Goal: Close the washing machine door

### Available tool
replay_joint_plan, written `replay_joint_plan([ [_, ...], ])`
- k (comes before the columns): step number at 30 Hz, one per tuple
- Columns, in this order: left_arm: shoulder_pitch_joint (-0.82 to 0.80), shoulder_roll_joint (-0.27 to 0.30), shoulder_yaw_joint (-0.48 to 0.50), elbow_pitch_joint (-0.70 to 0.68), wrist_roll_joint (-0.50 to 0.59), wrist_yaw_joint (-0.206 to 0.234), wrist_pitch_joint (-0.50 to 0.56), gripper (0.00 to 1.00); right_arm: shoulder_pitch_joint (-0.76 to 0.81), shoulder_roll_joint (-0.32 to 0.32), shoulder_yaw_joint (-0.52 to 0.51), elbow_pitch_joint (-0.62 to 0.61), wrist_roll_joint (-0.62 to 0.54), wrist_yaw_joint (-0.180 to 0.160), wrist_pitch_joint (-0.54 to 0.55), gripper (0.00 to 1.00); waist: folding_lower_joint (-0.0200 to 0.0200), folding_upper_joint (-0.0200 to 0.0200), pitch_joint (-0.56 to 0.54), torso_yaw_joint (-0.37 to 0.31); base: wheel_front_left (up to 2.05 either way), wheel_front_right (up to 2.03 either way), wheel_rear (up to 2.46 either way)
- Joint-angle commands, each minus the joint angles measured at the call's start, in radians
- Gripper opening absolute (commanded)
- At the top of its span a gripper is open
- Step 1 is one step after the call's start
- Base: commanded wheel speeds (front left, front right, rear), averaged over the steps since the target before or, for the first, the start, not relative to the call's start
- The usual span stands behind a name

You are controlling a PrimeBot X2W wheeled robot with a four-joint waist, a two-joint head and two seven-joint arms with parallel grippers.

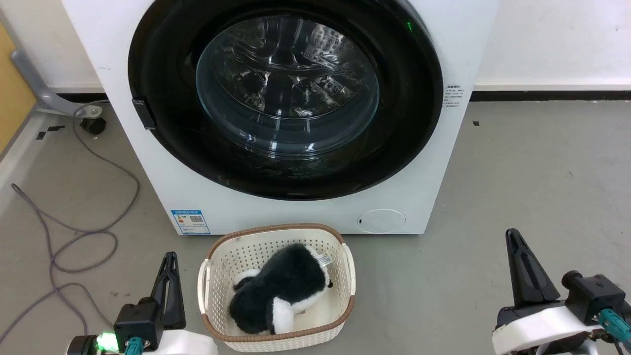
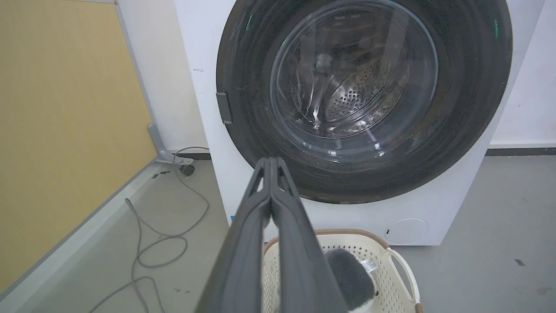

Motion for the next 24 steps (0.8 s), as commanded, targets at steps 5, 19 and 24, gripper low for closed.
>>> replay_joint_plan([
  [5, -0.016, -0.002, 0.005, -0.005, 0.007, -0.013, 0.013, 0.0, 0.006, 0.002, 0.003, -0.012, -0.018, 0.0, 0.013, 0.0, 0.0001, 0.0, 0.0, 0.002, 0.0, 0.0, 0.0],
  [19, -0.023, -0.007, 0.01, -0.008, 0.011, -0.034, 0.046, 0.0, 0.009, 0.002, 0.009, -0.024, -0.037, 0.0, 0.046, 0.0, 0.0001, 0.0, -0.001, 0.006, 0.0, 0.0, 0.0],
  [24, -0.026, -0.008, 0.011, -0.009, 0.013, -0.041, 0.056, 0.0, 0.01, 0.002, 0.01, -0.027, -0.043, 0.0, 0.056, 0.0, 0.0001, 0.0, -0.001, 0.007, 0.0, 0.0, 0.0],
])
